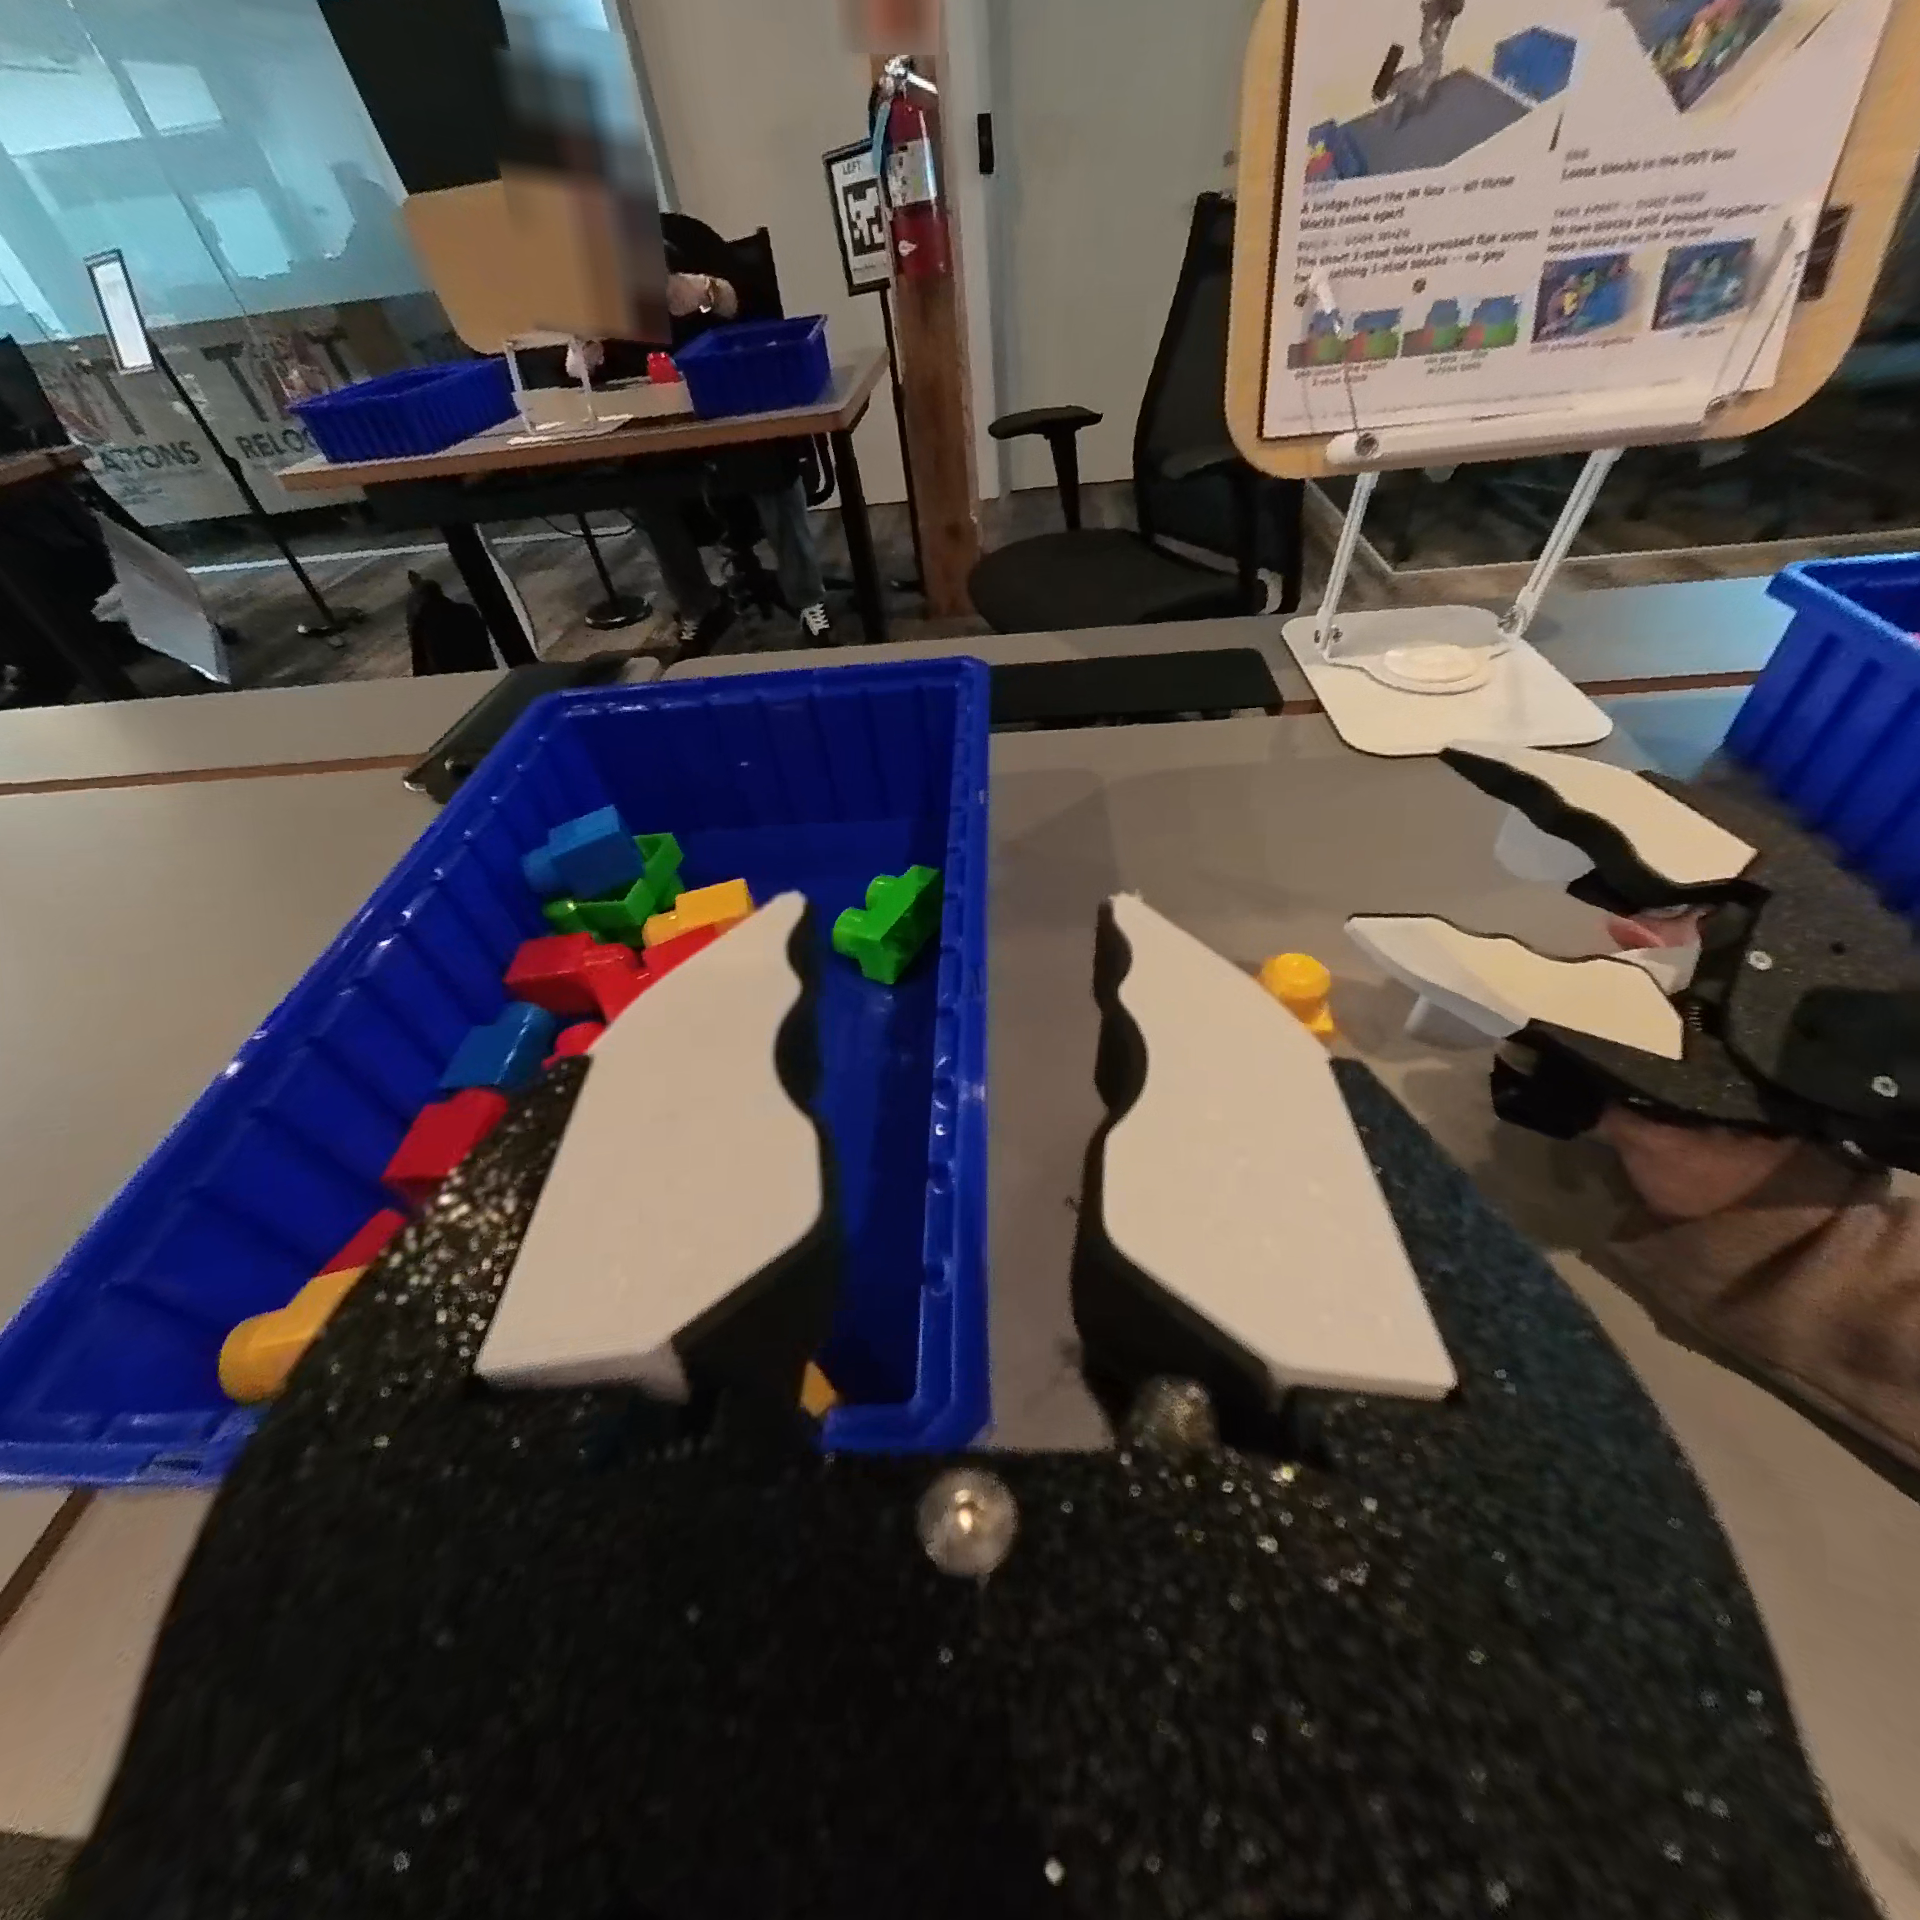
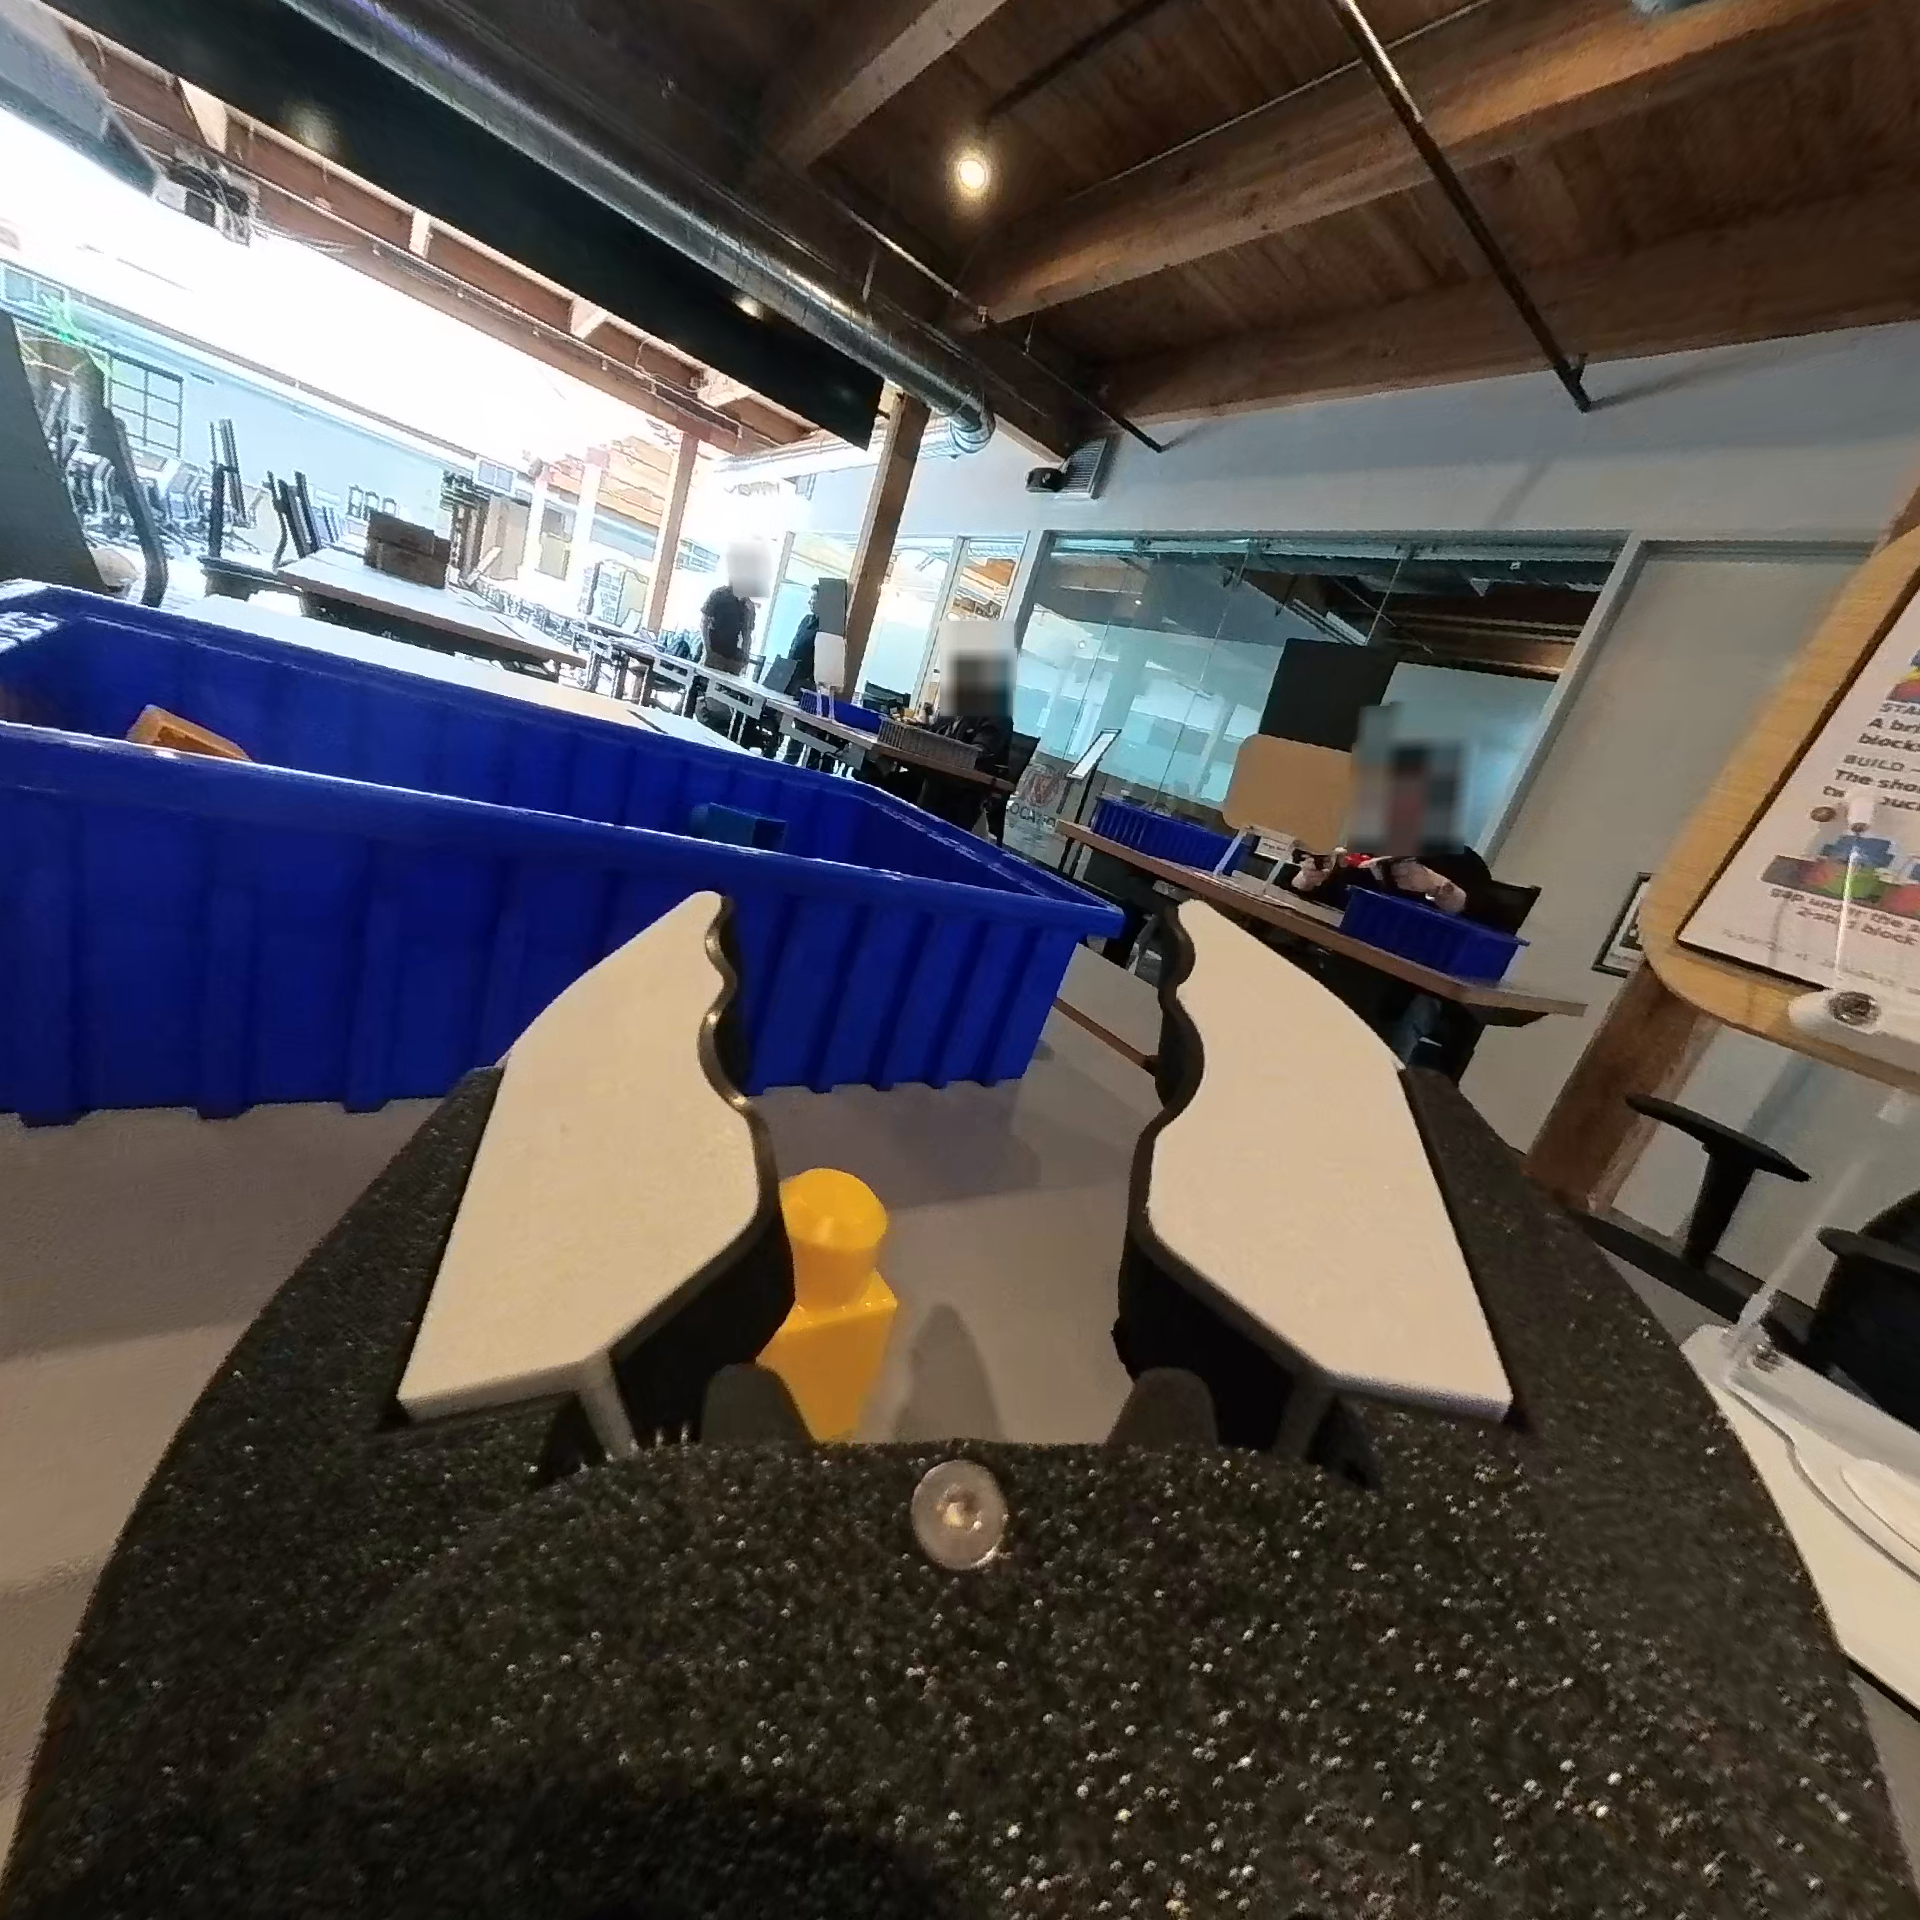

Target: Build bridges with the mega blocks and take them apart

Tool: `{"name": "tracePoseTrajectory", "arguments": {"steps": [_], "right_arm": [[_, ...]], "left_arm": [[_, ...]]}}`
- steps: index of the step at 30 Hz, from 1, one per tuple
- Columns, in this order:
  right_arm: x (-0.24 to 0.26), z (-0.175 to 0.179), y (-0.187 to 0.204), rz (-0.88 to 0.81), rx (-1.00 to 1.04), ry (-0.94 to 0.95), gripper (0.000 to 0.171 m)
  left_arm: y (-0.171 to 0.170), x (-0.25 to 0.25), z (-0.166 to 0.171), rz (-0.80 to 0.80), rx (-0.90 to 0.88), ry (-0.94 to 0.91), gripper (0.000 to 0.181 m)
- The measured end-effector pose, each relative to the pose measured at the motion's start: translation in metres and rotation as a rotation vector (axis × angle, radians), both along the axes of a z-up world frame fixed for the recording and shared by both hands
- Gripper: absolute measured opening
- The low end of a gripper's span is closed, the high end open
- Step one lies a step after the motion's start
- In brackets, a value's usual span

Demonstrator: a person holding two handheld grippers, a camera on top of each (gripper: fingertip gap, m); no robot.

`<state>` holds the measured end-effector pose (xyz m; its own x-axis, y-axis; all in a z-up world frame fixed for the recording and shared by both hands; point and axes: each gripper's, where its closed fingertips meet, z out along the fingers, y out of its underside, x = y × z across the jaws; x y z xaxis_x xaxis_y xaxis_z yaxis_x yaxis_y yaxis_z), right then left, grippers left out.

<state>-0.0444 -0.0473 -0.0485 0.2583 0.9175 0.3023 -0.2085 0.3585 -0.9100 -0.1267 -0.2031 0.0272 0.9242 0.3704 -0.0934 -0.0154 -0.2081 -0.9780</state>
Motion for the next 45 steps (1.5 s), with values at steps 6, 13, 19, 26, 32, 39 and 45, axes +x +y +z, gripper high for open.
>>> {"name": "tracePoseTrajectory", "arguments": {"steps": [6,13,19,26,32,39,45], "right_arm": [[0.0013,-0.0004,0.0016,-0.006,0.000,-0.003,0.076],[0.0012,-0.0012,0.0025,-0.010,0.001,-0.008,0.075],[0.0014,-0.0012,0.0032,-0.015,0.002,-0.009,0.075],[0.0015,-0.0011,0.0038,-0.020,0.005,-0.009,0.075],[0.0014,-0.0014,0.0043,-0.022,0.006,-0.011,0.074],[0.0012,-0.0017,0.0048,-0.026,0.008,-0.014,0.074],[0.0012,-0.0020,0.0052,-0.028,0.009,-0.015,0.074]], "left_arm": [[0.0031,0.0021,-0.0037,-0.015,0.007,-0.017,0.042],[0.0021,0.0011,-0.0038,-0.008,0.015,-0.022,0.031],[-0.0001,0.0000,-0.0013,0.004,0.028,-0.010,0.016],[-0.0013,0.0003,0.0006,0.003,0.040,-0.004,0.009],[-0.0024,0.0014,0.0039,0.002,0.061,0.019,0.000],[-0.0025,0.0011,0.0038,0.001,0.059,0.022,0.000],[-0.0032,0.0004,0.0039,0.005,0.061,0.029,0.000]]}}
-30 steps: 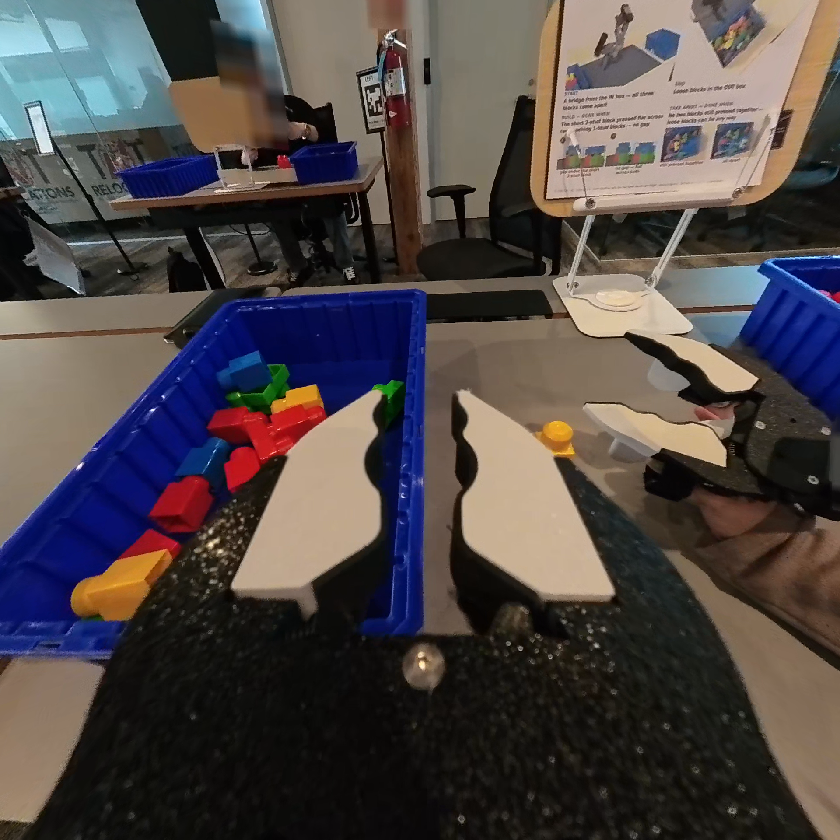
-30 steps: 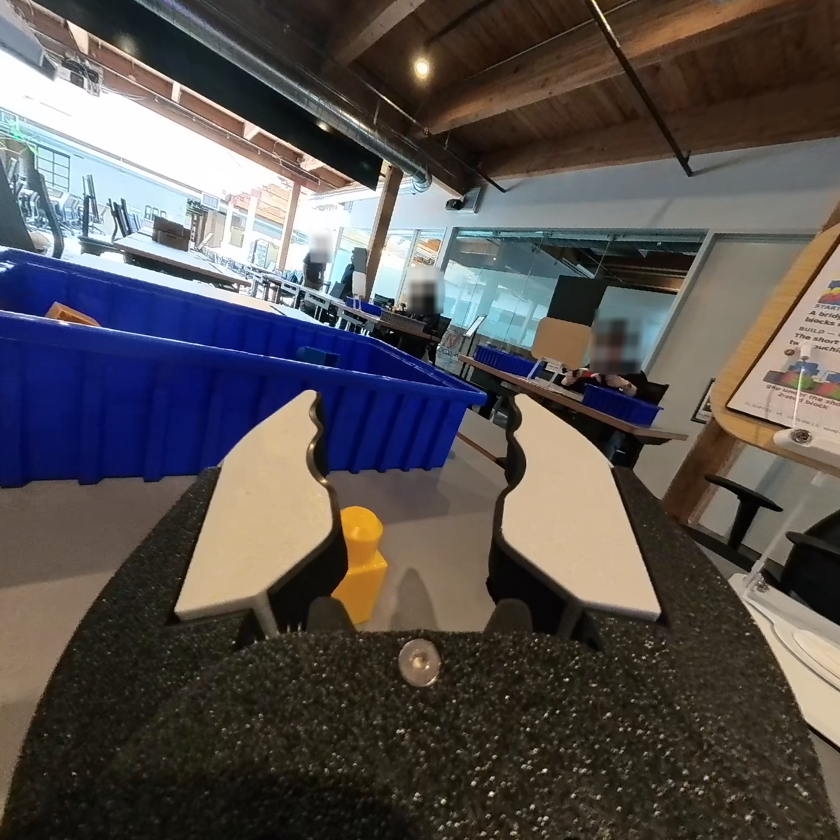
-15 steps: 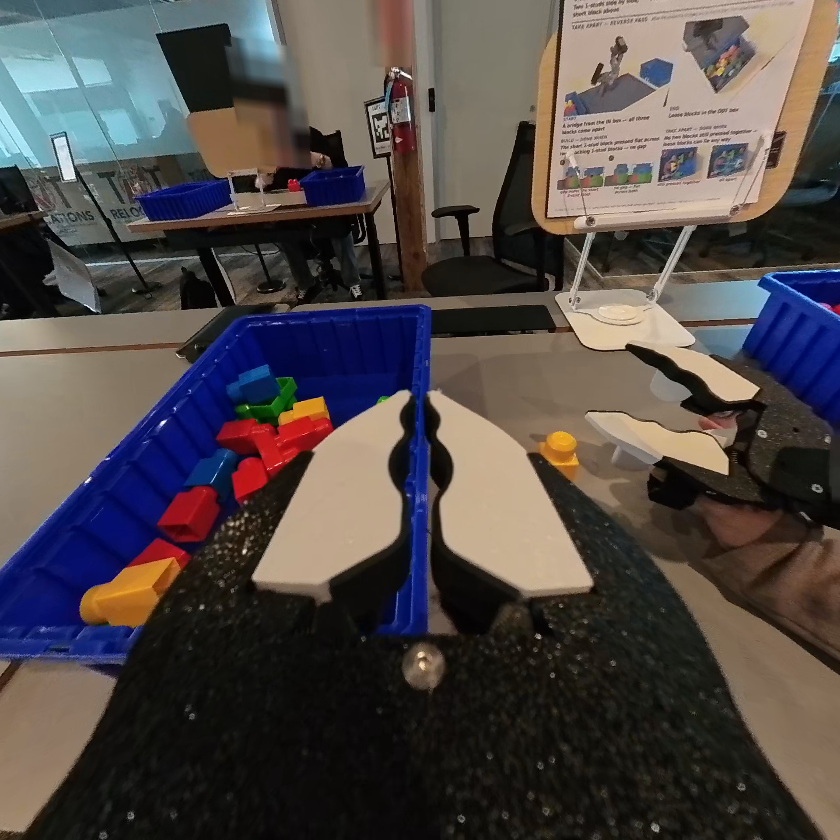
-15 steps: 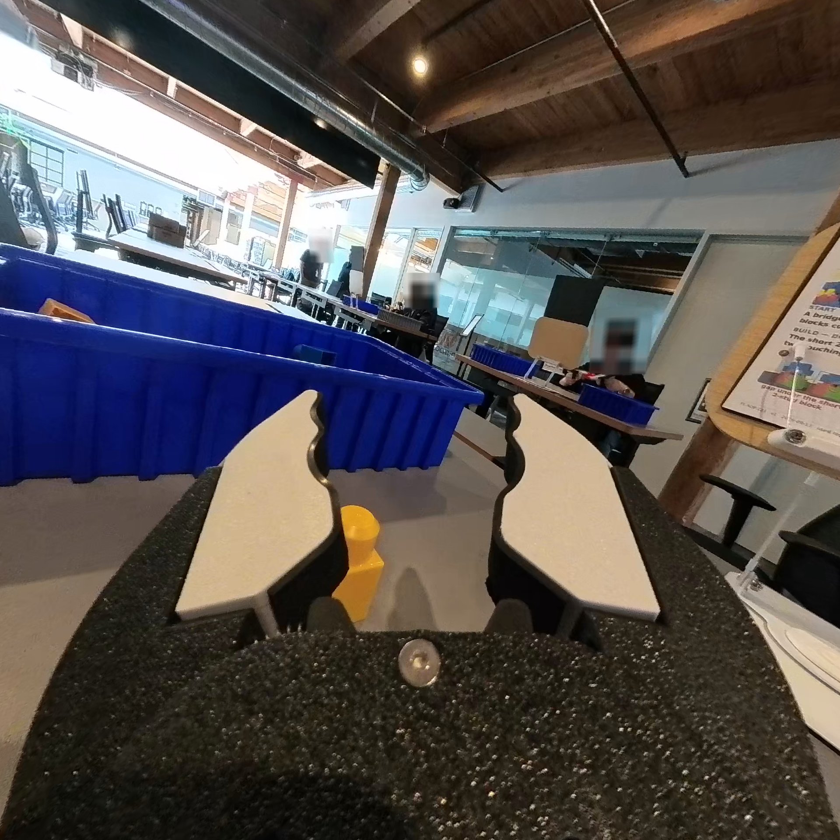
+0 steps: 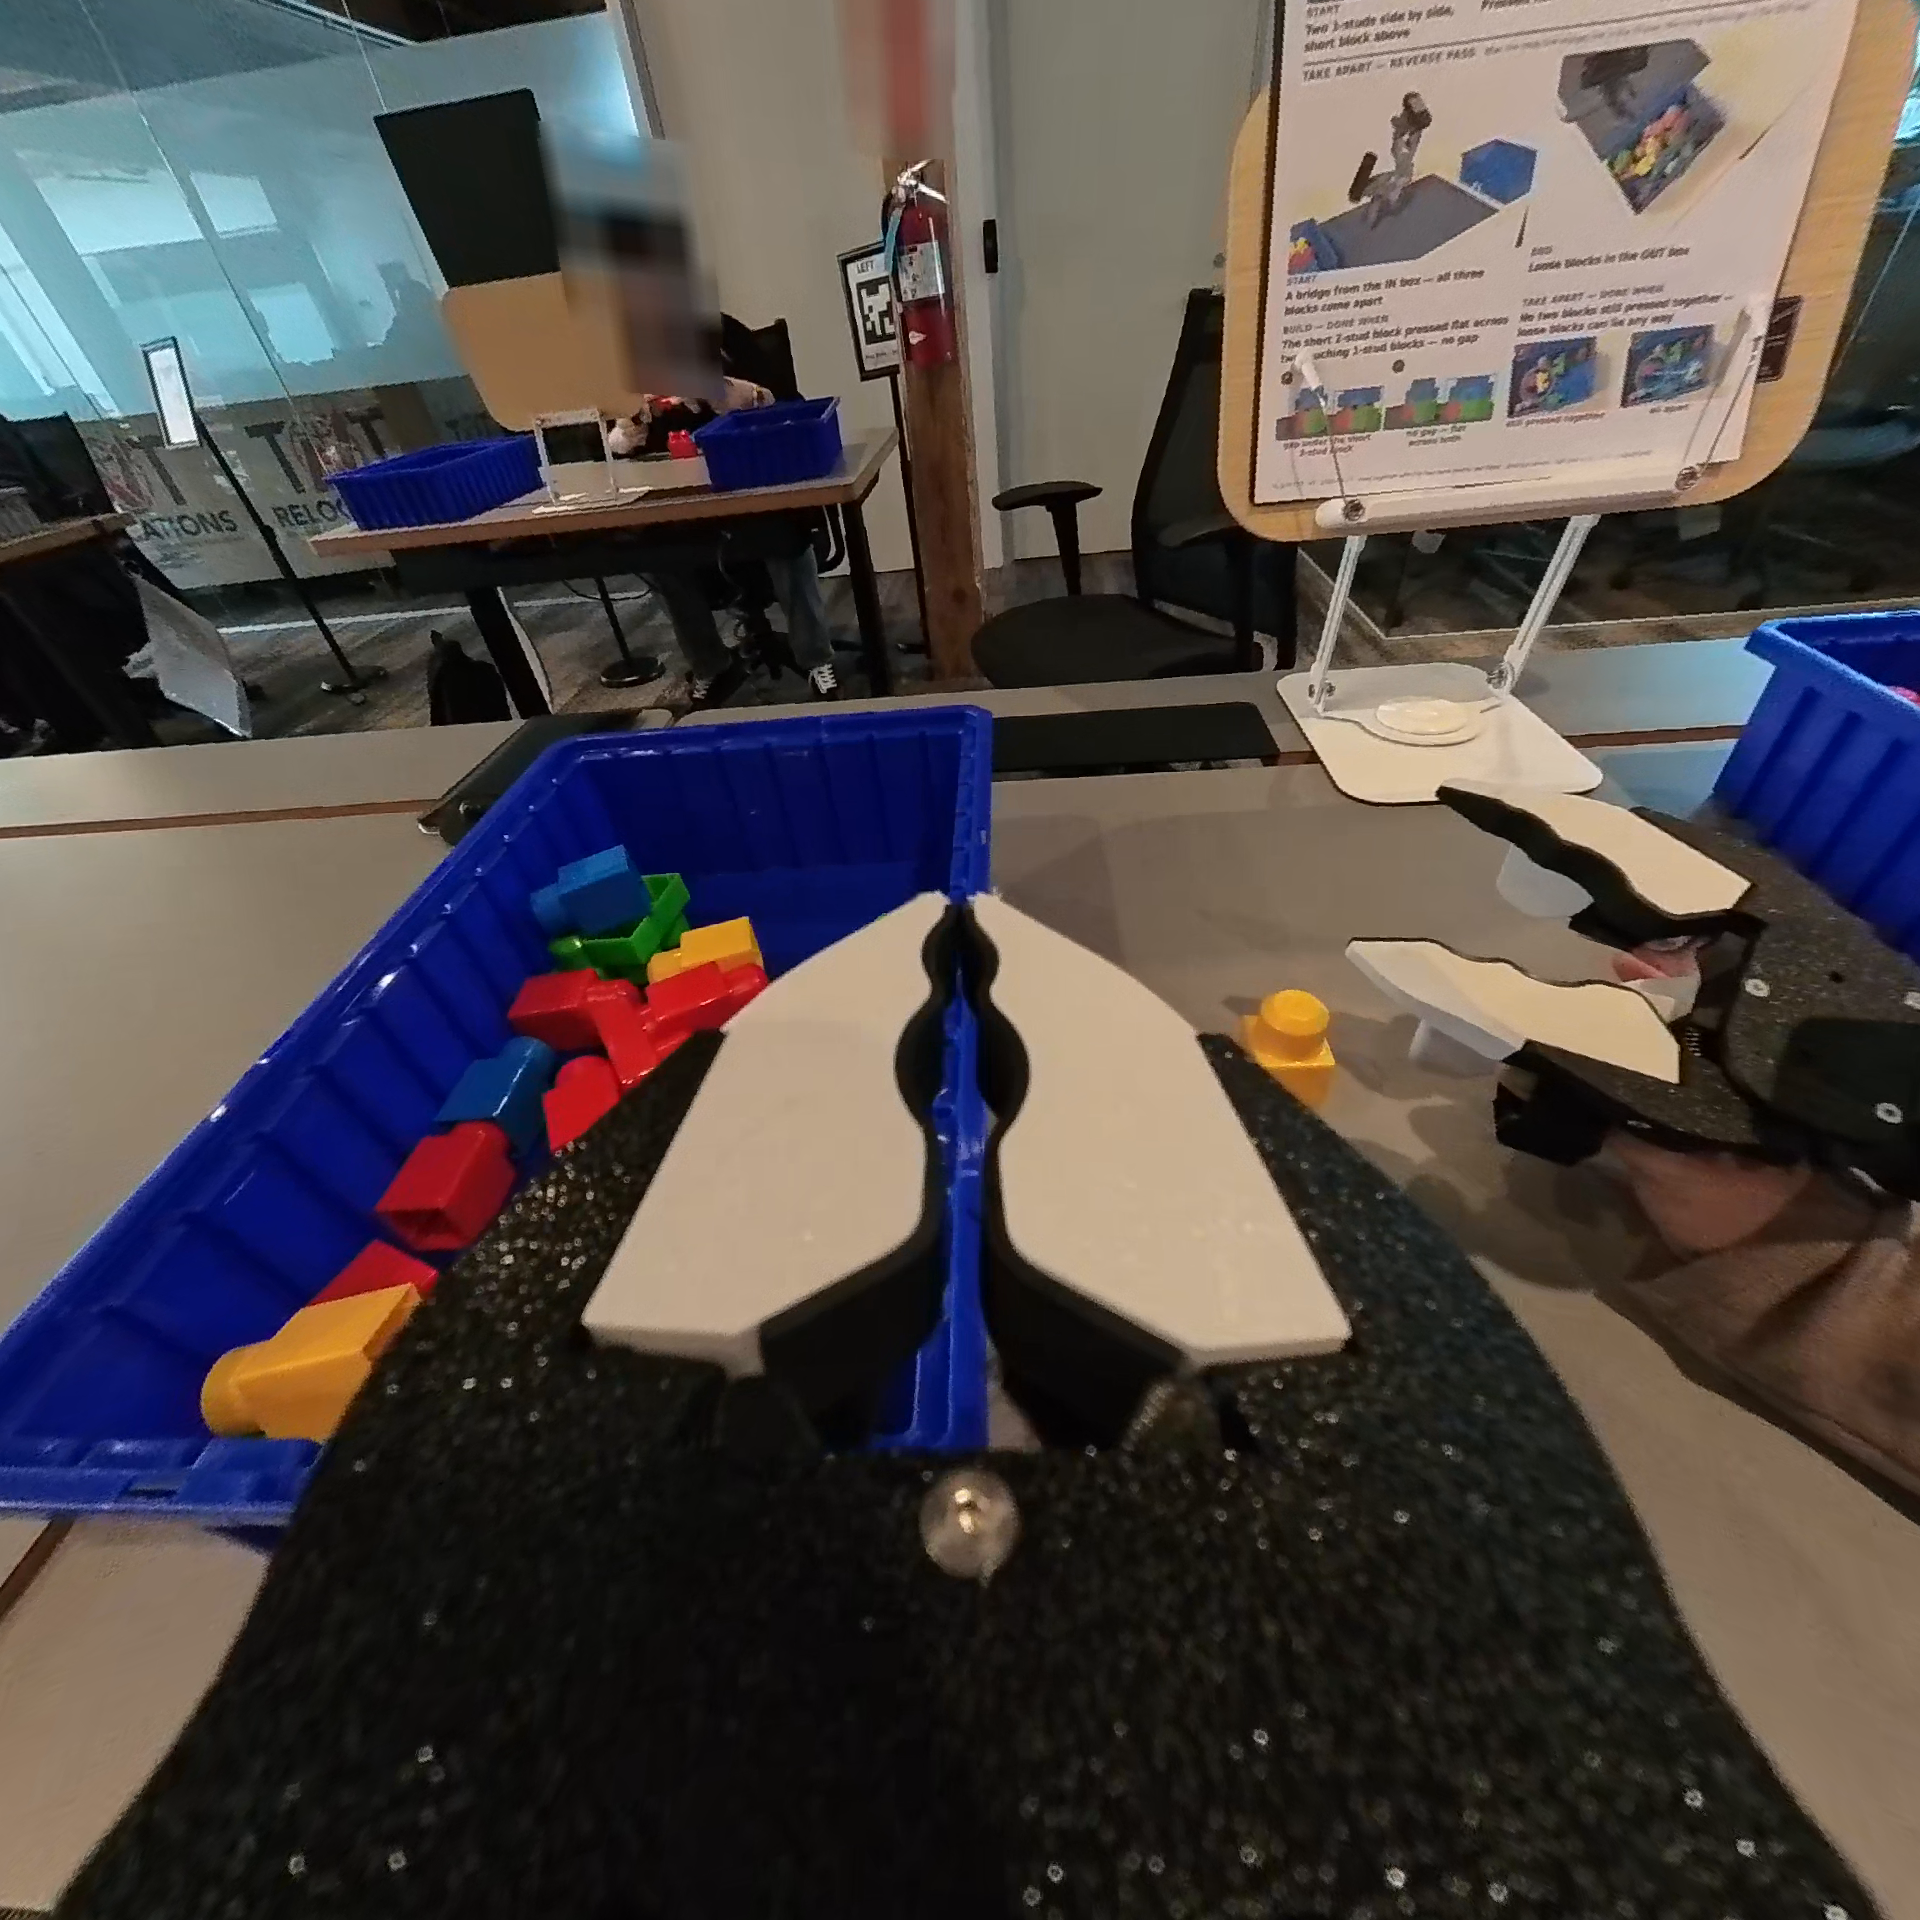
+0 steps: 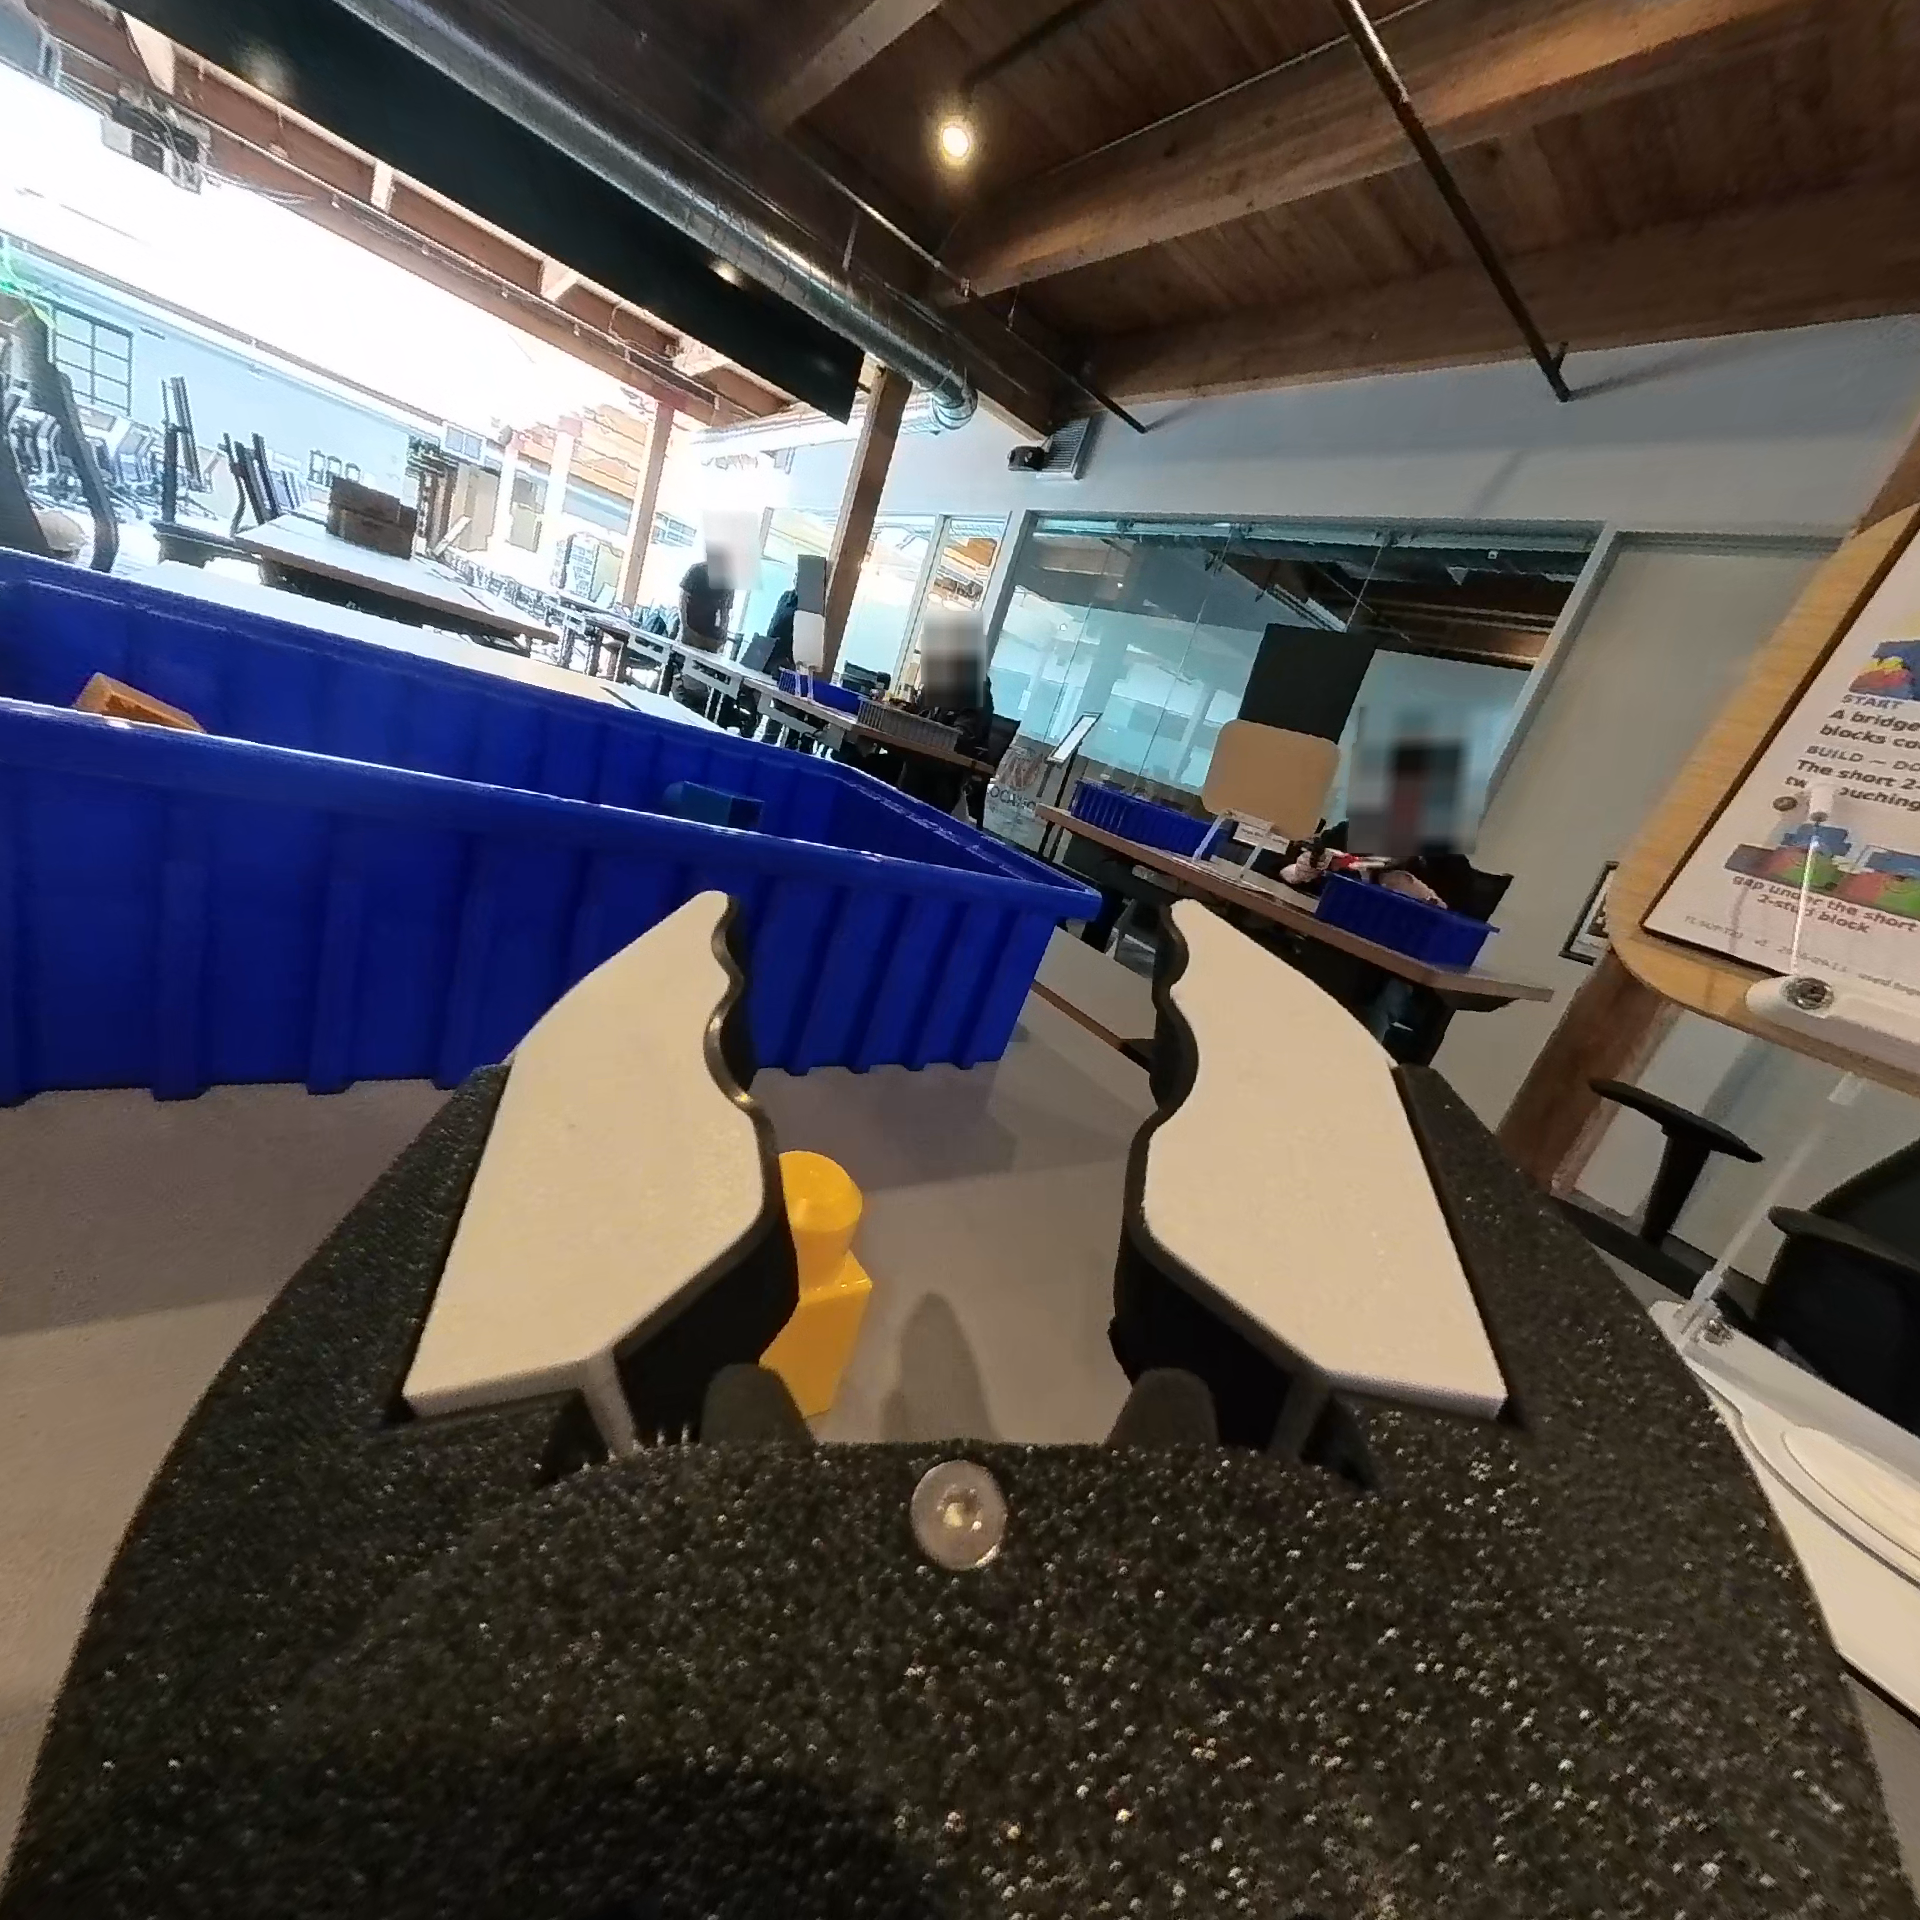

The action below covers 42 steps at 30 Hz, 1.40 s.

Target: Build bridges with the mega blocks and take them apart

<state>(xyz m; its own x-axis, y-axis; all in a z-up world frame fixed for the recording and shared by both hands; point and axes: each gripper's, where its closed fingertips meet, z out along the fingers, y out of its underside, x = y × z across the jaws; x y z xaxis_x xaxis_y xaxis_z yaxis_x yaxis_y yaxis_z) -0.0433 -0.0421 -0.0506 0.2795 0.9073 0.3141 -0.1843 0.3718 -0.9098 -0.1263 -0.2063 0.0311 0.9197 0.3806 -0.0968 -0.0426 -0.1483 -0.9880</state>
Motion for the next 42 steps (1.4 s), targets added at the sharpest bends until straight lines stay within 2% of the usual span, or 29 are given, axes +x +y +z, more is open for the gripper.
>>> {"name": "tracePoseTrajectory", "arguments": {"steps": [11,20,27,34,42], "right_arm": [[0.000,-0.001,0.000,-0.004,0.006,-0.004,0.073],[-0.001,-0.001,0.000,-0.009,0.014,-0.009,0.073],[-0.001,-0.001,0.001,-0.008,0.002,-0.006,0.072],[0.000,-0.001,0.002,-0.010,0.001,-0.004,0.072],[0.002,-0.001,0.004,-0.018,-0.004,-0.002,0.072]], "left_arm": [[-0.002,-0.003,0.003,0.040,0.013,0.036,0.001],[-0.017,-0.009,0.005,0.085,0.018,0.043,0.003],[-0.003,0.003,0.001,-0.012,0.013,-0.085,0.000],[0.009,0.020,-0.015,-0.066,-0.076,-0.063,0.000],[0.015,0.030,-0.017,-0.165,-0.022,-0.165,0.000]]}}
